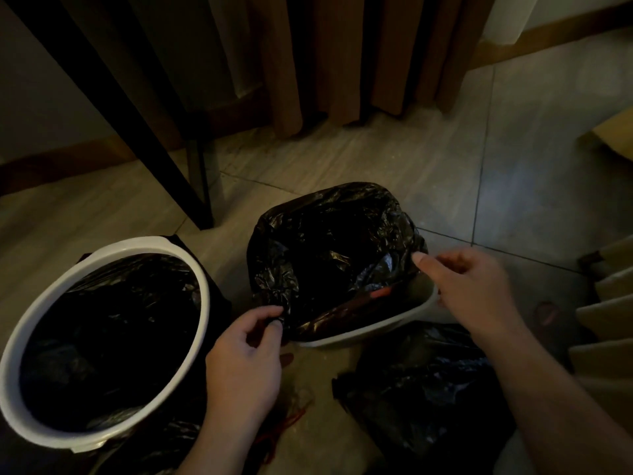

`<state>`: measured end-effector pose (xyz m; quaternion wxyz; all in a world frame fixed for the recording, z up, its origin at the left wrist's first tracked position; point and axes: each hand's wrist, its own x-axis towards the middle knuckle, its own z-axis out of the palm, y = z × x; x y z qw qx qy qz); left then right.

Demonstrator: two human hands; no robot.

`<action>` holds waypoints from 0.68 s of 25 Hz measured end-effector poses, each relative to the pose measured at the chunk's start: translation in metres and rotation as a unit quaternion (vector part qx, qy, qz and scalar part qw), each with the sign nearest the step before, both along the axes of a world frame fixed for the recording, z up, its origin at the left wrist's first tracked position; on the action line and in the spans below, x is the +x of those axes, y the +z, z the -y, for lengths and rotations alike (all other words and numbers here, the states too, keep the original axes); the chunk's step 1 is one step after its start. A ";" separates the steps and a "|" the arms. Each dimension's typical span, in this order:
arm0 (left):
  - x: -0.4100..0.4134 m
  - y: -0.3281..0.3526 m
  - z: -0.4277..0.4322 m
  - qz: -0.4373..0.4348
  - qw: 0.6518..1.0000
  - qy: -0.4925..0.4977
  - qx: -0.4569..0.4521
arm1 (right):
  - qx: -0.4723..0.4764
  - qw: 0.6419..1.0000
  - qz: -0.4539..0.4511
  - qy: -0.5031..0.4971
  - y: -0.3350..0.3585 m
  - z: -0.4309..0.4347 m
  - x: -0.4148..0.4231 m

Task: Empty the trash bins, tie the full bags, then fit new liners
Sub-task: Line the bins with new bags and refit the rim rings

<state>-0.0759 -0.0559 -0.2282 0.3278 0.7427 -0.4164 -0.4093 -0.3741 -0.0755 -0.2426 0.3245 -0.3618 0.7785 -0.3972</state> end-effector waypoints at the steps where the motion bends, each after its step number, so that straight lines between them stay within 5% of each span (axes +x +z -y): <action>1: -0.001 -0.001 -0.001 0.004 1.000 0.003 -0.004 | 0.000 0.998 -0.055 0.003 0.002 -0.001 0.003; 4: -0.007 -0.005 -0.008 -0.006 0.999 0.029 -0.014 | -0.011 0.986 -0.156 0.050 0.013 0.001 0.016; 10: -0.008 -0.017 -0.010 -0.142 0.984 0.108 0.018 | 0.056 0.987 -0.130 0.079 0.021 0.015 0.014; 17: -0.014 -0.015 -0.016 -0.283 0.943 0.176 0.022 | 0.012 0.986 0.157 -0.051 0.008 -0.012 0.004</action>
